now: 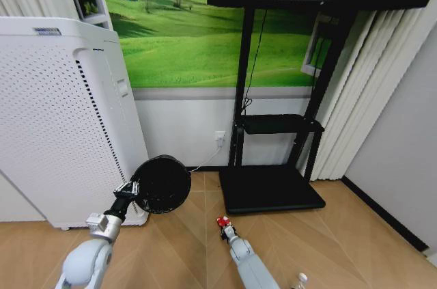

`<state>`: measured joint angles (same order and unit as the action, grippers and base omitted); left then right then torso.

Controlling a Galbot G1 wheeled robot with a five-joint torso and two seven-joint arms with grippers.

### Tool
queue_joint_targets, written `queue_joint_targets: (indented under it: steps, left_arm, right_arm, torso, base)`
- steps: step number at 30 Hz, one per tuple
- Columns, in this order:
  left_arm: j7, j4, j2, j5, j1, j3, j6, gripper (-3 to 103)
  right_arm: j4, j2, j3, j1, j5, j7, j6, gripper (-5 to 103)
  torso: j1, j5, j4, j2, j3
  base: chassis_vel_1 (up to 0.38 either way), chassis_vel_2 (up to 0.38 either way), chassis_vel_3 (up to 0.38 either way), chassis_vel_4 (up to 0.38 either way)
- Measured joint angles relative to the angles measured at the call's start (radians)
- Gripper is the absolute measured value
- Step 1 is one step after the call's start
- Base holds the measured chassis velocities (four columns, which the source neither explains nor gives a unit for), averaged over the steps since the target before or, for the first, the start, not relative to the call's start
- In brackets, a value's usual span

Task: Pick up the trash bin and place the garbage on the floor into it.

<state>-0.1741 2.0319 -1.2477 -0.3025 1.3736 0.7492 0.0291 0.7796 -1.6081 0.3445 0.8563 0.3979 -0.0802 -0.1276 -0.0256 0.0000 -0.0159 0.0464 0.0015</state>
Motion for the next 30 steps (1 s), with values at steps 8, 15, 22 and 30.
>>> queue_joint_targets:
  steps: [8,15,22,30]
  left_arm:
    - [0.004,0.001,-0.006,0.0,0.005,0.004,0.0,3]
    - [0.019,-0.012,-0.014,0.002,-0.005,-0.001,0.001,3]
    - [0.034,-0.014,-0.036,0.015,0.017,0.031,-0.002,3]
    - [0.039,-0.023,-0.04,0.023,0.003,0.008,-0.001,3]
  right_arm:
    - [0.234,0.0,0.024,0.114,-0.076,0.047,-0.048,19]
    - [0.526,0.005,0.088,0.262,-0.236,0.123,-0.21,19]
    - [0.712,0.061,0.158,0.366,-0.373,0.146,-0.266,19]
    - [0.807,0.095,0.323,0.338,-0.456,0.151,-0.055,19]
  torso:
    - [0.0,0.0001,0.0,0.0,0.0]
    - [0.0,0.0003,0.0,0.0,0.0]
    - [0.0,0.0002,0.0001,0.0,0.0]
    - [0.0,0.0002,-0.0001,0.0,0.0]
  base:
    - [0.0,0.0,0.0,0.0]
    - [0.0,0.0,0.0,0.0]
    - [0.0,0.0,0.0,0.0]
    - [0.0,0.0,0.0,0.0]
